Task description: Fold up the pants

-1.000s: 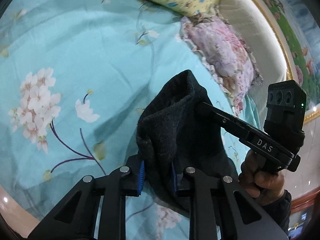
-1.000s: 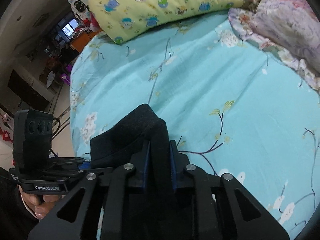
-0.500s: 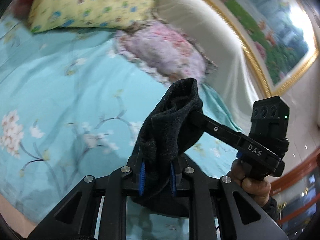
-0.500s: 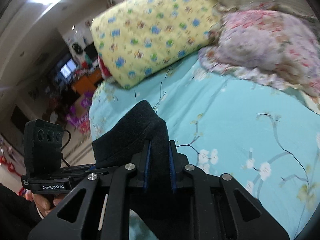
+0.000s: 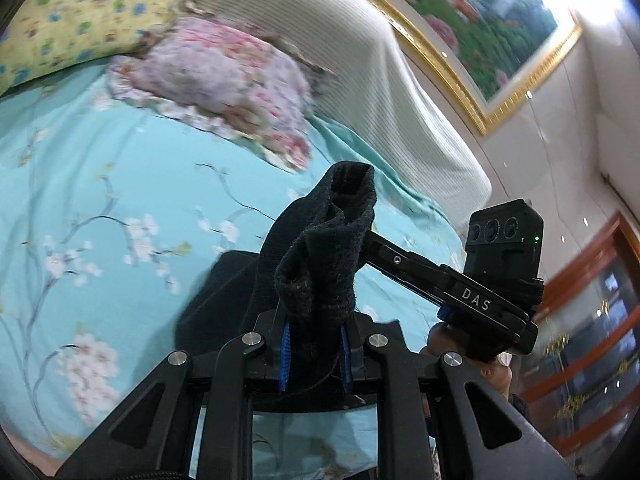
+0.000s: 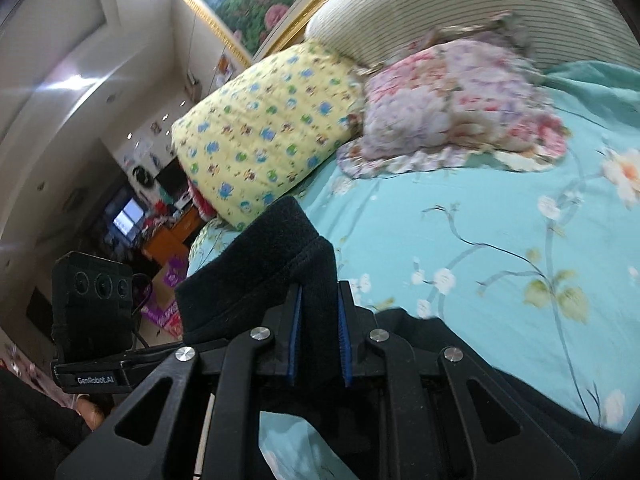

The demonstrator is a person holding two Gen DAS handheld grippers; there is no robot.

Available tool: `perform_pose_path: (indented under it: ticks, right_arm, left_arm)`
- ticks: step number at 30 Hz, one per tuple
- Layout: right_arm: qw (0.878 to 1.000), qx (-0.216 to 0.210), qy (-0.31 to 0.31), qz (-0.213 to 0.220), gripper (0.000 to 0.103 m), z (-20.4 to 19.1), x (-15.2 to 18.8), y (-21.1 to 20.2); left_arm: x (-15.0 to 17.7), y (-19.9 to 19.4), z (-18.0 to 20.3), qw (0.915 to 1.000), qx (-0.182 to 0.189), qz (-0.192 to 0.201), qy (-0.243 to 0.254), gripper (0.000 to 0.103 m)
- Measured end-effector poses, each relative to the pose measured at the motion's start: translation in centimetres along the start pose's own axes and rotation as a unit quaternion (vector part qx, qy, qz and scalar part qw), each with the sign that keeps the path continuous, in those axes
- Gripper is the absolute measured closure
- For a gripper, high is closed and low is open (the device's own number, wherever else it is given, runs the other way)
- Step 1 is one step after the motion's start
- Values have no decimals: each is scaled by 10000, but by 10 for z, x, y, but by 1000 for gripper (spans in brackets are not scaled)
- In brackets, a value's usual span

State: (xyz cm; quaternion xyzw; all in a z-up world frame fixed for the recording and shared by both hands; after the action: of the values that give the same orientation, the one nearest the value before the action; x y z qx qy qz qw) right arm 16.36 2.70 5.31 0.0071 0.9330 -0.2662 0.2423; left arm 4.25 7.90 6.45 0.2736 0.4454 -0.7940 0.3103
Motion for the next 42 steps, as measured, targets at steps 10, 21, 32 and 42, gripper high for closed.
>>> perform_pose_path:
  ticks: [10, 21, 32, 42]
  right_arm:
    - [9979, 205, 398, 460, 86, 53, 14, -68]
    - [9922, 383, 854, 822, 86, 114, 30, -112]
    - [9880, 529, 1205, 810, 86, 158, 43, -117]
    - [9729, 1514, 1428, 1011, 82, 185, 54, -142]
  left_arm:
    - [11, 51, 70, 9962, 254, -502, 671, 85]
    - [28, 106, 114, 9872, 287, -1014, 1199, 85]
    - [50, 147, 130, 9793, 250, -1352, 1487, 84]
    - [61, 160, 144, 9743, 661, -1418, 1621, 44]
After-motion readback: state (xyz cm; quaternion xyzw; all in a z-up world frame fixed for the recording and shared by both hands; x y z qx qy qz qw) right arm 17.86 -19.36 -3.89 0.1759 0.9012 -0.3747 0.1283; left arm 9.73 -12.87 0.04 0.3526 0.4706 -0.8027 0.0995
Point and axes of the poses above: each gripper's, at about its wrist camera, not at the fingertips, and y roughly the way its jaws point, z to its right, x to its underside, the point moved 7 cm from there along y, roughly the way its jaws point, and after that the axes turned 14 degrees about y, right-handed, at the moved point
